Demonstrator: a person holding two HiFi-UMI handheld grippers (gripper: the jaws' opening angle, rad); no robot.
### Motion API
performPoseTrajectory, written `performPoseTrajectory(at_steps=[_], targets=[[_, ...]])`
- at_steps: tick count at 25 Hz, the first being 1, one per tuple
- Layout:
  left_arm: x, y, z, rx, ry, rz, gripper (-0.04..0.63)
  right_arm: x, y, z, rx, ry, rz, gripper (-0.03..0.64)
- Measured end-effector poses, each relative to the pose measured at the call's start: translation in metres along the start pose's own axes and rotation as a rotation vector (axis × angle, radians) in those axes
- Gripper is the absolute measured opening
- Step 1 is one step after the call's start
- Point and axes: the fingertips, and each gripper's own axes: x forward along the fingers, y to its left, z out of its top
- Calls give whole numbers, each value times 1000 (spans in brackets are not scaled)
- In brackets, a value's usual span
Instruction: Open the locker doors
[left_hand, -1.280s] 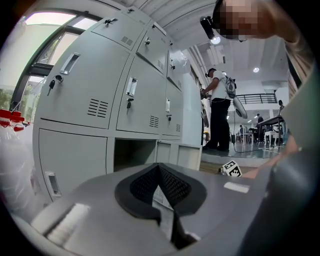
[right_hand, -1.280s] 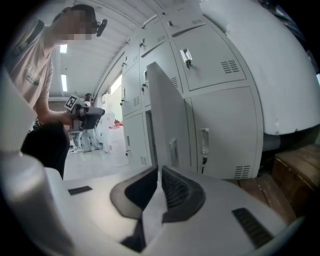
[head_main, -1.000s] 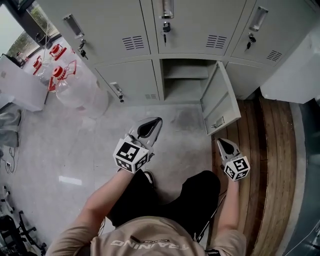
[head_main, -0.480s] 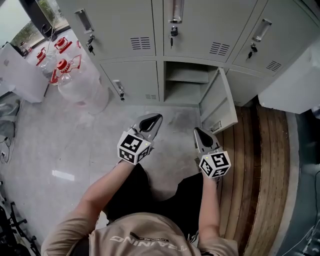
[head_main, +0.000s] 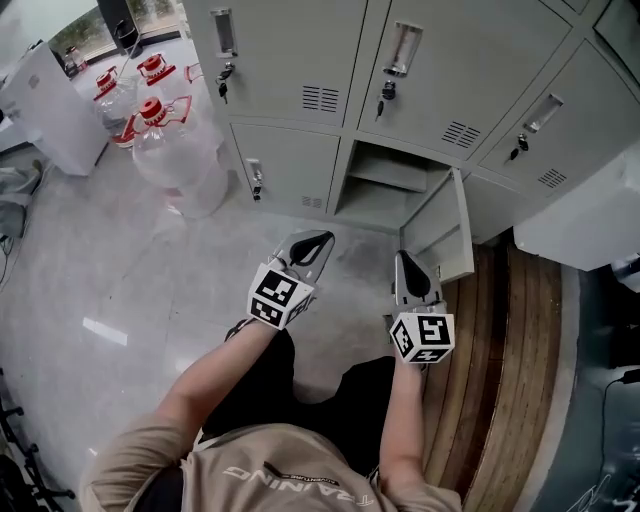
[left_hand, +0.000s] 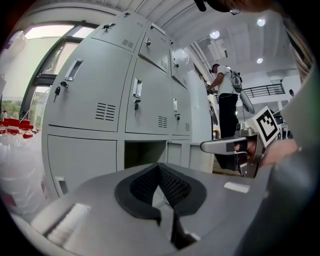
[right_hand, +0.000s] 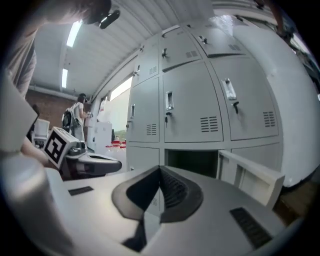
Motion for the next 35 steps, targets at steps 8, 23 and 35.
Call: performPoseTrajectory(at_steps=[8,23,35], targets=[[-10,20,16,-52,13,54,6,8,3,16,-16,-1,-37,11],[-65,27,230,-87,143,20,6,-7,30,233,59,92,-63,11],[-124,57,435,-159,111,100,6,-7,59,446,35,65,-5,11]])
